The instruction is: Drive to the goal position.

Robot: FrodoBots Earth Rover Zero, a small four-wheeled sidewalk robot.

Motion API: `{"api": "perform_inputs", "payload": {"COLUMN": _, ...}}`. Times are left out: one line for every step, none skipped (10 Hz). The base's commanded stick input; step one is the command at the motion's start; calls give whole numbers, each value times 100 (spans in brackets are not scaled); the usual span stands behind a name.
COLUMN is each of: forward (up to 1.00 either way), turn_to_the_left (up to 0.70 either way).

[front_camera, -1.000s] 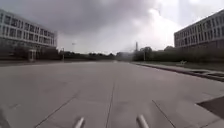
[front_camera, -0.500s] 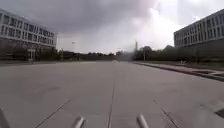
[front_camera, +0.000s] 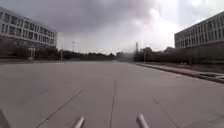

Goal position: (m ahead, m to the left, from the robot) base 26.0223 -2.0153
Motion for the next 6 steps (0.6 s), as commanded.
{"api": "perform_inputs", "payload": {"forward": 70, "turn_to_the_left": 0}}
{"api": "perform_inputs", "payload": {"forward": 70, "turn_to_the_left": 0}}
{"api": "perform_inputs", "payload": {"forward": 70, "turn_to_the_left": 0}}
{"api": "perform_inputs", "payload": {"forward": 70, "turn_to_the_left": 0}}
{"api": "perform_inputs", "payload": {"forward": 70, "turn_to_the_left": 0}}
{"api": "perform_inputs", "payload": {"forward": 70, "turn_to_the_left": 0}}
